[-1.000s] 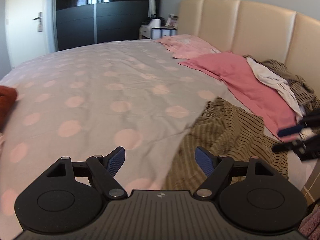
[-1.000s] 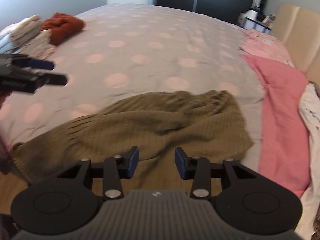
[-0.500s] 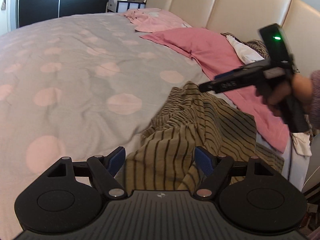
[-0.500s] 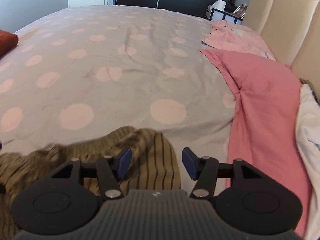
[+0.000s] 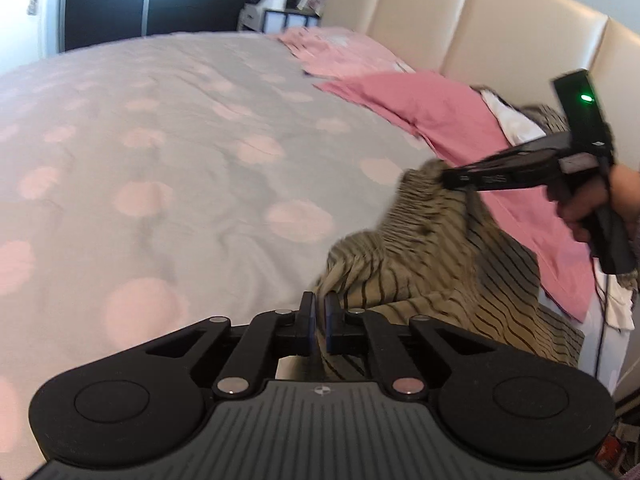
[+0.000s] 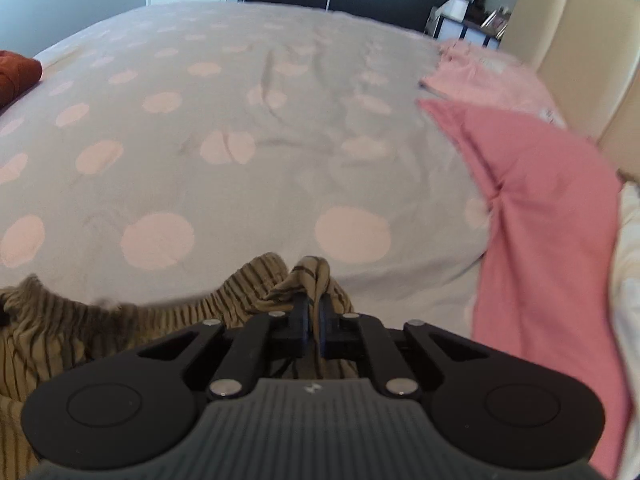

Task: Fold clothes
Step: 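Lift the striped garment with the right tool and drop it onto the bed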

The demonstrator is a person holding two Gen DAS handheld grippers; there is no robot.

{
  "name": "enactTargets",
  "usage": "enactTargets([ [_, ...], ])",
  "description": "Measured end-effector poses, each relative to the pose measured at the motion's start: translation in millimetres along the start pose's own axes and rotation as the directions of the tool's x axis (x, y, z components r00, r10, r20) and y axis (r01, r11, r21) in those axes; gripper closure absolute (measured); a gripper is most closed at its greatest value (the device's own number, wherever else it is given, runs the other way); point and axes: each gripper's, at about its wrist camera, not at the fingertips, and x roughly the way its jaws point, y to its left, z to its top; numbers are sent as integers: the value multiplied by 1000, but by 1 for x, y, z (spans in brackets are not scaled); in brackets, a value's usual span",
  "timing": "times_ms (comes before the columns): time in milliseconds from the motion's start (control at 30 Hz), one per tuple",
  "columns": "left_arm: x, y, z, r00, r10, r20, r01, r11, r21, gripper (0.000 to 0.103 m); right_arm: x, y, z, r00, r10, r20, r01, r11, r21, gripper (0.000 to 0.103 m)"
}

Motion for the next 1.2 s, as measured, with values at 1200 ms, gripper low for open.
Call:
enactTargets([
  [1200,-209,30,-47,989,86,124,-90,996,28,89,-261,135,-74,980,-90,178,89,996,18,98],
])
